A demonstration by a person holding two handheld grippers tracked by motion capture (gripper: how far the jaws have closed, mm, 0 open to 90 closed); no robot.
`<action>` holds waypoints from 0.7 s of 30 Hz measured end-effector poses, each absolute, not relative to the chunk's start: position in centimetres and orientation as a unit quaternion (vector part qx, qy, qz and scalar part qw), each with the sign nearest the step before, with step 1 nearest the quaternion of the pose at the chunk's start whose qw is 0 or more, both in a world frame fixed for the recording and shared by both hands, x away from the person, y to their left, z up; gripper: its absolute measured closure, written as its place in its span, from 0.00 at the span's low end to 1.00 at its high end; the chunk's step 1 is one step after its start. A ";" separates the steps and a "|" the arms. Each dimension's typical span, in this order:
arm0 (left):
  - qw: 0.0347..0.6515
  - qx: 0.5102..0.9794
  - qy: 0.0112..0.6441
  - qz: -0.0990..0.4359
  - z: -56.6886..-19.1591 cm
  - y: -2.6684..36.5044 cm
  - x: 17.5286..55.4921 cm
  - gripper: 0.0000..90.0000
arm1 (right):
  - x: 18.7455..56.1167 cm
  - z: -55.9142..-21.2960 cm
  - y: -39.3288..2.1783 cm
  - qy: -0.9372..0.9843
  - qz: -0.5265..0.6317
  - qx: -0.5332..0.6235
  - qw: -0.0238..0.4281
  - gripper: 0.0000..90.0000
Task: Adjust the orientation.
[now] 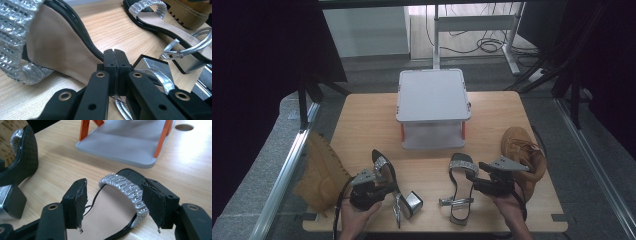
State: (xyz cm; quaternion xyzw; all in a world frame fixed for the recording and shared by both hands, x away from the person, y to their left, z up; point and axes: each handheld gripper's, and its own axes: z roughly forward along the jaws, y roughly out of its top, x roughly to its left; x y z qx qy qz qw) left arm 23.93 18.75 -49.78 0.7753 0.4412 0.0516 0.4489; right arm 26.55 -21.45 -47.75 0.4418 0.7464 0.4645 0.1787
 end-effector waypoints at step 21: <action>0.425 0.789 0.439 0.054 -49.9 14.5 28.2 1.00 | 26.4 -47.5 -22.4 0.733 0.472 0.452 0.187 0.43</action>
